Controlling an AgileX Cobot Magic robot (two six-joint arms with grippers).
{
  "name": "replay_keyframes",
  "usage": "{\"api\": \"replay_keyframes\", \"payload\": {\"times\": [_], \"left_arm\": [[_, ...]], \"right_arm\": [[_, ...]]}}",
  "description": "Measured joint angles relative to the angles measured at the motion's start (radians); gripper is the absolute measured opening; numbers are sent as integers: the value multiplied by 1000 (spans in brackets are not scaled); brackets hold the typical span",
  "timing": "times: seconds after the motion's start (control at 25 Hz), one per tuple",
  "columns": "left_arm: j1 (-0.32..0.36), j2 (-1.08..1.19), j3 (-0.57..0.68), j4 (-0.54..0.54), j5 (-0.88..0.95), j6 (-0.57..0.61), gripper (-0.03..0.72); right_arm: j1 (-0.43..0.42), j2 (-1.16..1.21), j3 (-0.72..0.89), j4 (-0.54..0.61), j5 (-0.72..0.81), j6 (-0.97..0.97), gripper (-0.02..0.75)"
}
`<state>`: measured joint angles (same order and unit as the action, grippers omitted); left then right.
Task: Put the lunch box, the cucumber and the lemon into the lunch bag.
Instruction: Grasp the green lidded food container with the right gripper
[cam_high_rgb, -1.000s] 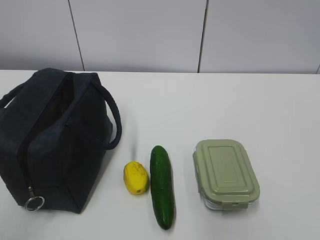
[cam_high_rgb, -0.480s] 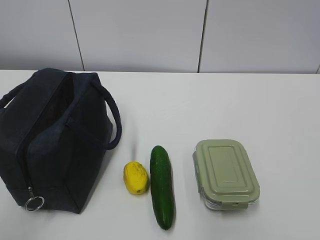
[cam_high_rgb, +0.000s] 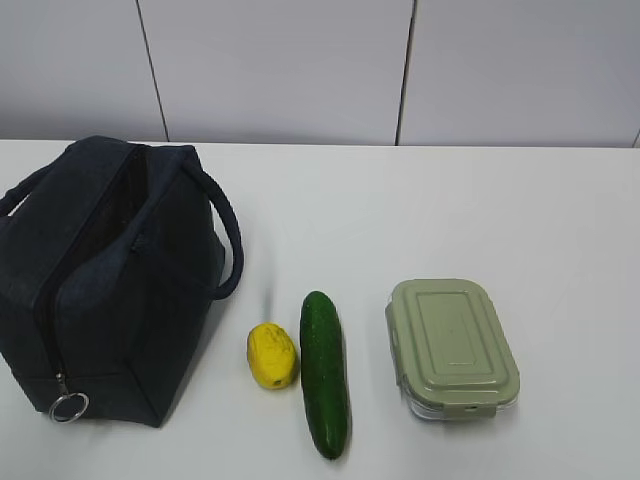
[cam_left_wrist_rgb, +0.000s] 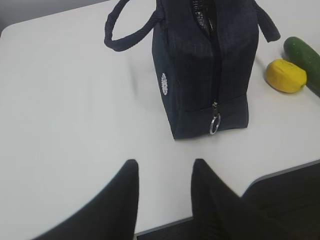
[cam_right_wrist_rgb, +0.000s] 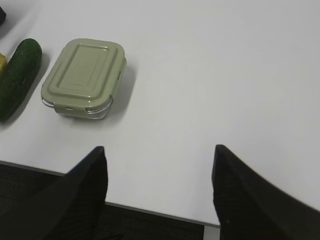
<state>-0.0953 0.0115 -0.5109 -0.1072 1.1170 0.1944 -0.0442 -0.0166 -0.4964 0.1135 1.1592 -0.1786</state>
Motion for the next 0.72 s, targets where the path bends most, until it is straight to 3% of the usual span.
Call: {"api": "replay_keyframes", "payload": {"times": [0.48,0.72], "left_arm": [[0,0,0,0,0,0,239],[0,0,0,0,0,0,239]], "right_arm": [[0,0,-2,7,-13,0,489],[0,88,-11,109,-43,0,489]]}}
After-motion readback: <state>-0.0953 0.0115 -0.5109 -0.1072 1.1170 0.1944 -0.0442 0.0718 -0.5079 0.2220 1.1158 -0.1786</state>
